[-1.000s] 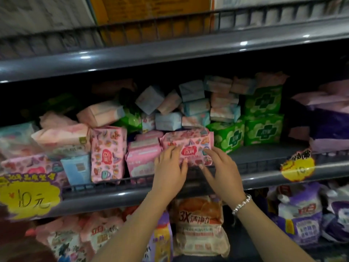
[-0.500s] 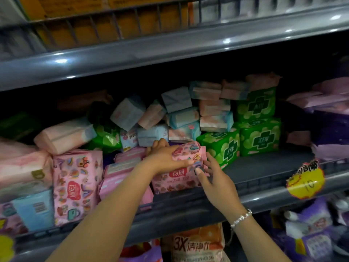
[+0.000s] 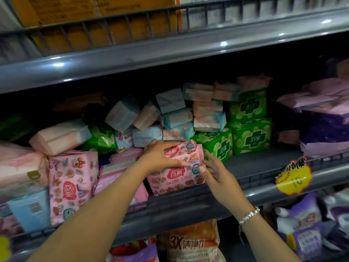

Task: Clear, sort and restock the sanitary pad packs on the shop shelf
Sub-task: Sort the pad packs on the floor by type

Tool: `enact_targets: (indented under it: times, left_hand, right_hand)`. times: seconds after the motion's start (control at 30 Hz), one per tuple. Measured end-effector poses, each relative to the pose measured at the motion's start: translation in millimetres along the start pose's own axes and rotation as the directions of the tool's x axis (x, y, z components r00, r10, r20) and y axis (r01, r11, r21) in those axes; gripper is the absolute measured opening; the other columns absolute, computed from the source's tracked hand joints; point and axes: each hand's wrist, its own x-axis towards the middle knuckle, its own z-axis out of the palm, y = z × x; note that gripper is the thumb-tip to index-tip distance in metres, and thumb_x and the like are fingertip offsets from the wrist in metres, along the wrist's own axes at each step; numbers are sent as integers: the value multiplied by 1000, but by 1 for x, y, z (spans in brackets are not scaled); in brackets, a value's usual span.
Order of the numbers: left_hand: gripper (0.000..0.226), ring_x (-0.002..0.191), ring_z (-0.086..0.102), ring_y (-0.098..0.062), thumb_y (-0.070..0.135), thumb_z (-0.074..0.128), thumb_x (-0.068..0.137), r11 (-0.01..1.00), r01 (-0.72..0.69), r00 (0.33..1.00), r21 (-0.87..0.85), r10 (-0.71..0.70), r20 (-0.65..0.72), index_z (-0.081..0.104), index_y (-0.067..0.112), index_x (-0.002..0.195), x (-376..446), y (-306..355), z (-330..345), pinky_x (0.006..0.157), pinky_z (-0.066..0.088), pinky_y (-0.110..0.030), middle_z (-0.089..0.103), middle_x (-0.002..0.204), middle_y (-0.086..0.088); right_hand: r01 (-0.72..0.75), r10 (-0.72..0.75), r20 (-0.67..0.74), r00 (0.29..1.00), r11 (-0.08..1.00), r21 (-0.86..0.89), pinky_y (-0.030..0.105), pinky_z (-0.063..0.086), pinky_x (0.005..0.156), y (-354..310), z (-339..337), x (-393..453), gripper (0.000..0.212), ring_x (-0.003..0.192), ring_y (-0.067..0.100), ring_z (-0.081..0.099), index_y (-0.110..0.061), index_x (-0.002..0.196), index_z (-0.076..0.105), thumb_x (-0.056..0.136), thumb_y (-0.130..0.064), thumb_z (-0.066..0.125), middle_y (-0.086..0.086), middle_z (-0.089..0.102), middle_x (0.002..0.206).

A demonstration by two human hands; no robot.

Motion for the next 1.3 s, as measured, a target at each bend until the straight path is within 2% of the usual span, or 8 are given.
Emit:
enact_targets:
  times: [0.2, 0.33, 0.5, 0.63, 0.77, 0.93, 1.07, 1.3]
  left_hand:
    - [95, 123, 36, -14, 75, 75, 48, 996, -84, 996, -12, 84, -20, 46, 49, 135, -10, 15, -14, 97, 29, -24, 47, 126, 7]
    - [85, 122, 43, -13, 63, 81, 56, 982, -172, 984, -74, 169, -47, 48, 47, 133, -17, 33, -32, 98, 33, -21, 51, 125, 9]
    - [58, 75, 67, 7, 33, 82, 70, 928, -196, 964, -318, 241, 108, 57, 43, 122, -22, 63, -53, 66, 50, -11, 64, 101, 22]
    - [51, 78, 71, -3, 35, 80, 72, 909, -174, 954, -379, 252, 166, 60, 46, 117, -20, 79, -52, 66, 53, -15, 70, 102, 16]
    - [67, 91, 67, -1, 62, 68, 61, 922, -159, 962, -353, 225, 152, 59, 43, 124, -14, 89, -45, 80, 52, -16, 64, 114, 18]
    - [56, 117, 52, -11, 65, 56, 79, 906, -144, 976, -398, 65, -206, 63, 29, 121, 21, 76, -30, 93, 38, -22, 56, 129, 5]
    - [49, 124, 50, -30, 47, 58, 91, 977, 17, 798, -212, -141, -585, 60, 13, 125, 59, 53, -36, 103, 39, -37, 58, 131, -12]
    - [63, 137, 28, -38, 44, 48, 96, 954, 248, 733, 170, -70, -676, 36, 6, 145, 80, 35, -35, 114, 13, -45, 35, 148, -23]
  right_hand:
    - [37, -37, -56, 998, 999, 1, 22, 43, 99, -5, -7, -2, 59, 124, -2, 46, -36, 144, 35, 91, -37, 60, -21, 47, 135]
    - [100, -87, -96, 992, 986, 132, 6, 45, 84, -20, -13, -3, 59, 111, -22, 48, -42, 137, 37, 84, -41, 62, -33, 48, 126]
    - [-7, 24, -37, 999, 915, 402, 25, 57, 71, -32, -41, -3, 87, 100, 10, 69, -27, 133, 49, 59, -56, 84, -4, 68, 117]
    - [-40, 47, -3, 999, 879, 476, 35, 59, 72, -40, -58, -5, 106, 94, 22, 72, -24, 120, 58, 27, -63, 91, 2, 74, 106]
    - [-39, 114, -109, 988, 847, 530, 43, 58, 75, -36, -61, -6, 95, 93, 26, 72, -17, 120, 60, 39, -54, 93, 8, 73, 106]
    - [-16, 216, -254, 943, 790, 613, 38, 59, 67, -29, -57, -7, 77, 89, 22, 72, -15, 122, 56, 52, -35, 81, 8, 71, 109]
    - [49, 227, -345, 911, 771, 635, 28, 57, 60, -28, -50, -1, 81, 87, 16, 72, -18, 125, 54, 51, -38, 81, 2, 70, 108]
    - [31, 262, -325, 908, 734, 678, 32, 58, 64, -17, -33, 12, 73, 89, 18, 72, -22, 121, 54, 54, -37, 81, 2, 71, 107]
